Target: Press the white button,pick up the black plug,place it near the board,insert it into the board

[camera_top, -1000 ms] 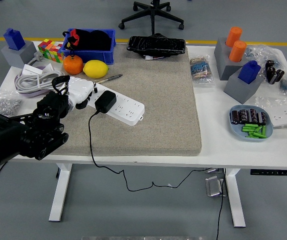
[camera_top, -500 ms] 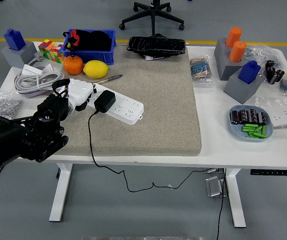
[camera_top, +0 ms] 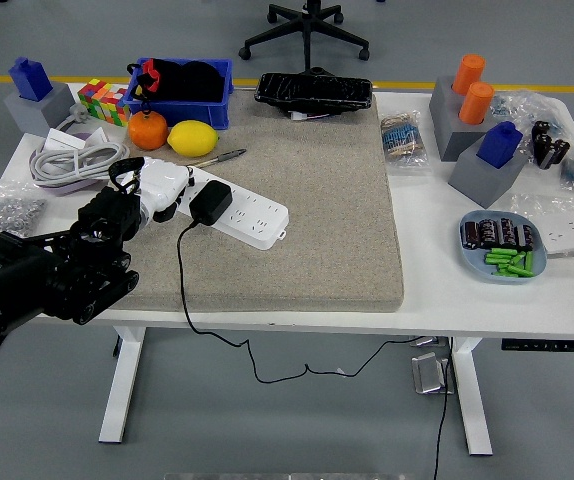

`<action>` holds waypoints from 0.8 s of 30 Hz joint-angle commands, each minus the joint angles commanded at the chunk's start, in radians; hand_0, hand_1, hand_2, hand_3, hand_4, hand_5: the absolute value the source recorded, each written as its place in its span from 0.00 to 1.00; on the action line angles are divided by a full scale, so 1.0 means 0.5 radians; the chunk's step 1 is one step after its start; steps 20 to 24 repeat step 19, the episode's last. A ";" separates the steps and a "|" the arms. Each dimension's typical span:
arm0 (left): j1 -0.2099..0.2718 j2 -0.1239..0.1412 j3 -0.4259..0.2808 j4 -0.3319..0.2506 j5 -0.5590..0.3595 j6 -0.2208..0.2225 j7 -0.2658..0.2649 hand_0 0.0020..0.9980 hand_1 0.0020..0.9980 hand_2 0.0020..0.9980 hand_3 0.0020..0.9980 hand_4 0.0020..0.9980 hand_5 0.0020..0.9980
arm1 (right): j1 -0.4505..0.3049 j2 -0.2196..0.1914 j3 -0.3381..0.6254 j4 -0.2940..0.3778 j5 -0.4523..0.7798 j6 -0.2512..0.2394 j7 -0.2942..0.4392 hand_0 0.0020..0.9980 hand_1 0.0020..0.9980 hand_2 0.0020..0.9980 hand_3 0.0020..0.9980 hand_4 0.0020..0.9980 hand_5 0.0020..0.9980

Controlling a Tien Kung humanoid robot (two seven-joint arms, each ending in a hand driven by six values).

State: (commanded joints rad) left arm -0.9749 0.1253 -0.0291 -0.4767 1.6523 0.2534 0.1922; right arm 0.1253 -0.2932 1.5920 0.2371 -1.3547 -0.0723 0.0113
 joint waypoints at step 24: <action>-0.050 0.072 -0.054 -0.113 0.005 0.072 -0.008 0.32 0.15 0.17 0.69 0.00 0.00 | -0.015 0.003 0.032 -0.002 -0.011 0.000 -0.002 0.68 0.59 0.58 0.58 0.63 0.32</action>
